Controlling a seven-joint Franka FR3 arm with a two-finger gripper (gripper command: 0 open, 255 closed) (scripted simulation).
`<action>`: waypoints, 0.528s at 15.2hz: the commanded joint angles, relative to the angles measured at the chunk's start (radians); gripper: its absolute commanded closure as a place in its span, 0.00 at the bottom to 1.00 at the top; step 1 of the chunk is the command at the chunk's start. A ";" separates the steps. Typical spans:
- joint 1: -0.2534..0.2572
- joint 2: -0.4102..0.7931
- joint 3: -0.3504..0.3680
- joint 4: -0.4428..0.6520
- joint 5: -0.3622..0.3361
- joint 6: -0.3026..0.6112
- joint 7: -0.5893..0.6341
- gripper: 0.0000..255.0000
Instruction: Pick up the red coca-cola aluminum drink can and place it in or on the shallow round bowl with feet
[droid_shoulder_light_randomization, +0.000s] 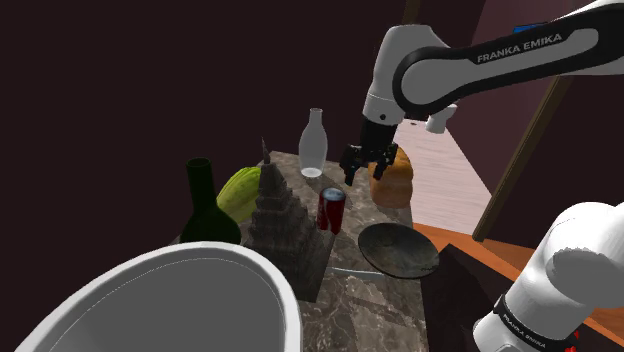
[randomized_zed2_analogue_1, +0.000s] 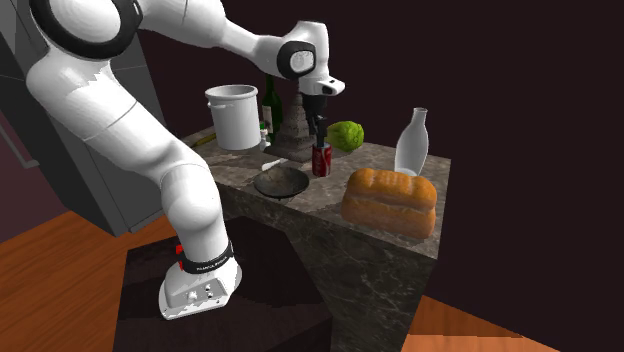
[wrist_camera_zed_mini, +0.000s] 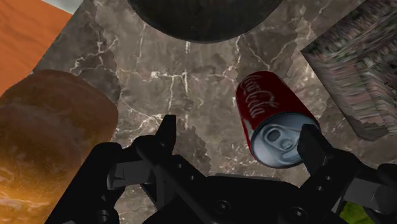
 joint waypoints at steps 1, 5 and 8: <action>0.005 0.064 0.035 0.011 0.007 0.067 0.043 0.00; 0.005 0.170 0.082 0.052 -0.002 0.149 0.109 0.00; 0.004 0.194 0.088 0.032 -0.005 0.193 0.113 0.00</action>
